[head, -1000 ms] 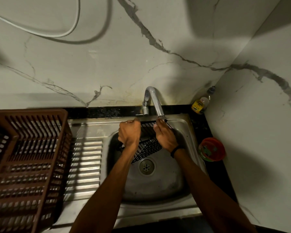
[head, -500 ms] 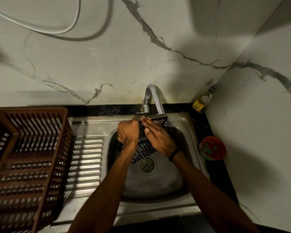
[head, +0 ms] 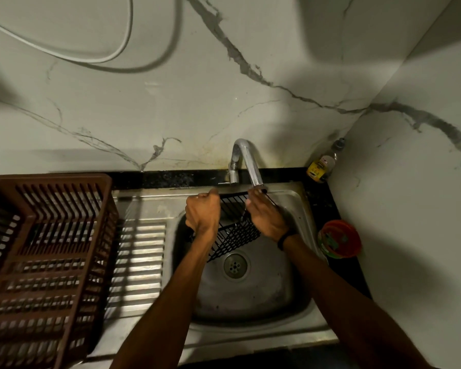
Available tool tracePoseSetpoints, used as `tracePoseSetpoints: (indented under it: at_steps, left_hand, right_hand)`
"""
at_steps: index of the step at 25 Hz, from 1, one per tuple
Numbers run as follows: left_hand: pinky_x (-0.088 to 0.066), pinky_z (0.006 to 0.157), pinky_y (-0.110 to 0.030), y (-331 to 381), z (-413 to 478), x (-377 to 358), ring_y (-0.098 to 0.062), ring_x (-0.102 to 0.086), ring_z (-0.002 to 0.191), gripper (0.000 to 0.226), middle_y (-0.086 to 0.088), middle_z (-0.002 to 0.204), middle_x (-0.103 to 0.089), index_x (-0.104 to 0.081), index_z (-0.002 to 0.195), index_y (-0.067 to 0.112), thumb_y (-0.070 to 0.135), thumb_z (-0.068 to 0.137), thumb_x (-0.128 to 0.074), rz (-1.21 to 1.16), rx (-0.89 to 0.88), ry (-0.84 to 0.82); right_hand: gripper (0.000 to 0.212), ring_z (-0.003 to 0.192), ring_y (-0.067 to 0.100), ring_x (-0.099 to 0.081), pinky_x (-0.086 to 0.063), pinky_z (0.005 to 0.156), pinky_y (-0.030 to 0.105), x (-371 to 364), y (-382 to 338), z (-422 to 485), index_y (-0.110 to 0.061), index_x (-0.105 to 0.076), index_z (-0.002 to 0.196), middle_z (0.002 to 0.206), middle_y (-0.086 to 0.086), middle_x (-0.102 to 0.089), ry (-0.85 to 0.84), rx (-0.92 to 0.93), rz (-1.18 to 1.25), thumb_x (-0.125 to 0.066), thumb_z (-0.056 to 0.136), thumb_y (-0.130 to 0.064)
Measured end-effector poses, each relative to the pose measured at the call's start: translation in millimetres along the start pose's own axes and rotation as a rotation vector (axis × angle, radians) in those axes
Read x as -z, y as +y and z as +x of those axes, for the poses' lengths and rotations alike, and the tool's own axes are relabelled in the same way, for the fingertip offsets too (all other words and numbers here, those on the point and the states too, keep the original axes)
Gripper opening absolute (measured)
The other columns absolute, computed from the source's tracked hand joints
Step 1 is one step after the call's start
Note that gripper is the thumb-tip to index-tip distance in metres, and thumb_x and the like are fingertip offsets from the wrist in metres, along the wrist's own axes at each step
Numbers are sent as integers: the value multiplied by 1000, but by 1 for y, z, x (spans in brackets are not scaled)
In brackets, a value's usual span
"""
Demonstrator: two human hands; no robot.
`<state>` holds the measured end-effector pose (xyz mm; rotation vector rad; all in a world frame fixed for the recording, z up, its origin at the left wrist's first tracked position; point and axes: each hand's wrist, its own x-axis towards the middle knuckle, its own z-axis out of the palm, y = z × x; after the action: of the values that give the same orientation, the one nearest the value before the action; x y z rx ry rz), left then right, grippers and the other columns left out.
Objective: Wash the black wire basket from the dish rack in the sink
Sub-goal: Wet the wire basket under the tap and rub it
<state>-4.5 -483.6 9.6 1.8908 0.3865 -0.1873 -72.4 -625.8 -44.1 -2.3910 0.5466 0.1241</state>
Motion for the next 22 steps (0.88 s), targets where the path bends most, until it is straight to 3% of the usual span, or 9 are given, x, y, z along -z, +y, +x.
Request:
tracePoseSetpoints:
  at_steps: [2,3,7,9,12,15,18,22]
  left_hand:
    - [-52,80,-42,-3,2,-2,-26,-60,67,31,-2,60,-59,-59,58,17,33,84,-64,2,19,-17]
    - [-52,81,-42,-5,1,-5,-25,-60,67,31,-2,60,-60,-58,58,17,35,84,-63,10,13,-29]
    - [-54,82,-42,-10,-7,-10,-28,-65,72,32,-5,67,-67,-60,60,19,43,80,-58,20,-6,-37]
    - [-55,83,-43,-11,-3,-8,-28,-65,72,28,-6,68,-68,-62,63,17,35,84,-62,-5,30,-29]
    - [-51,77,-38,-3,7,-3,-30,-66,78,25,-10,78,-71,-69,75,11,34,81,-60,11,91,-30]
    - [-58,80,-43,0,14,-8,-29,-69,78,32,-8,78,-72,-69,80,14,43,75,-58,50,61,-205]
    - [-61,83,-46,1,17,-13,-26,-73,80,34,-6,82,-75,-71,85,17,49,80,-60,54,57,-411]
    - [-56,74,-30,8,18,-5,-18,-72,79,28,-1,82,-76,-75,89,20,41,98,-59,94,-88,-614]
  right_hand:
    - [54,149,4,-6,-5,122,26,-13,-15,-15,-22,-17,156,162,-8,-13,-42,260,-15,-26,106,-42]
    - [53,148,4,-10,-8,122,25,-13,-16,-17,-23,-21,155,161,-9,-18,-45,287,33,-27,106,-42]
    - [51,147,15,-25,-16,122,32,-1,-19,-4,-16,-33,151,158,2,-31,-3,7,141,-26,106,-41]
    - [58,148,17,-22,-14,122,33,-1,-35,-15,-14,-31,152,159,4,-28,-13,28,80,-24,105,-48]
    - [76,147,19,-22,-14,122,42,-4,-53,-49,-17,-32,151,158,4,-30,79,212,-165,-17,96,-66]
    - [80,144,19,-29,-22,119,47,-7,-44,-58,-24,-32,150,157,2,-33,135,185,-180,-22,90,-75]
    - [67,128,21,-50,-42,106,39,-2,-30,-50,-22,-47,139,140,3,-53,152,83,-86,-36,89,-66]
    - [41,105,16,-61,-51,89,33,2,-16,-42,-24,-59,121,115,-2,-65,196,76,-29,-43,97,-52]
